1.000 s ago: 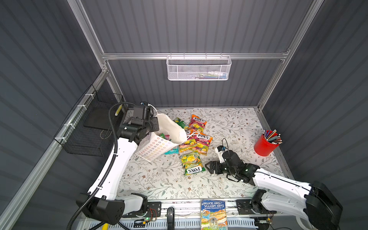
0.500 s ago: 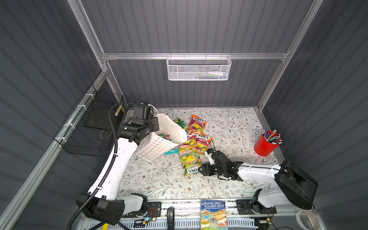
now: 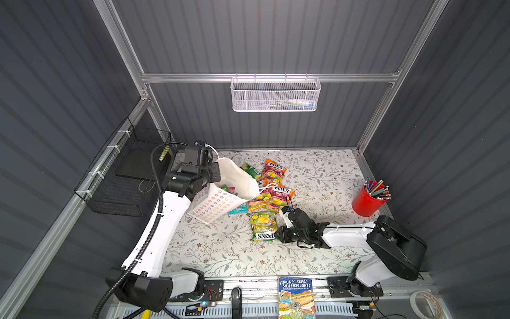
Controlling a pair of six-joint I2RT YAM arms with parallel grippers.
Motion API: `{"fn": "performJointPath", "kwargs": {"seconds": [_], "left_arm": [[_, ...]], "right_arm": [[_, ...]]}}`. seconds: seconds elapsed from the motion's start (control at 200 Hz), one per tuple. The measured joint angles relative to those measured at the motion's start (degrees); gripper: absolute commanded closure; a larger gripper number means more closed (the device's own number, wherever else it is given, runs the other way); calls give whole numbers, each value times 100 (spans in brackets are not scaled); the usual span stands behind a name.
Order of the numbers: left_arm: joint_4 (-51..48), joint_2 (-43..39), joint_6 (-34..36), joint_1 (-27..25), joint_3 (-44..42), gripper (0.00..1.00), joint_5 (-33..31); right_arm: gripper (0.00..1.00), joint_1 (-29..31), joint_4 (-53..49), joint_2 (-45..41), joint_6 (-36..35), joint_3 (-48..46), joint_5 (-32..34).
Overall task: Place the snacks into the paper bag
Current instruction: 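Grasp the green FOX'S mango tea bag with the right gripper, then lift the green mango tea bag and carry it over the paper bag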
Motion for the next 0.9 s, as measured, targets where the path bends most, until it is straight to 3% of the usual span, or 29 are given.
{"fn": "performJointPath", "kwargs": {"seconds": [0.2, 0.675, 0.901], "left_arm": [[0, 0, 0, -2, 0, 100, 2], [0, -2, -4, 0, 0, 100, 42], [0, -2, -15, 0, 0, 100, 35]], "right_arm": [[100, 13, -162, -546, -46, -13, 7], [100, -7, -1019, -2050, -129, -210, 354], [100, -24, -1731, -3163, -201, -92, 669]]}}
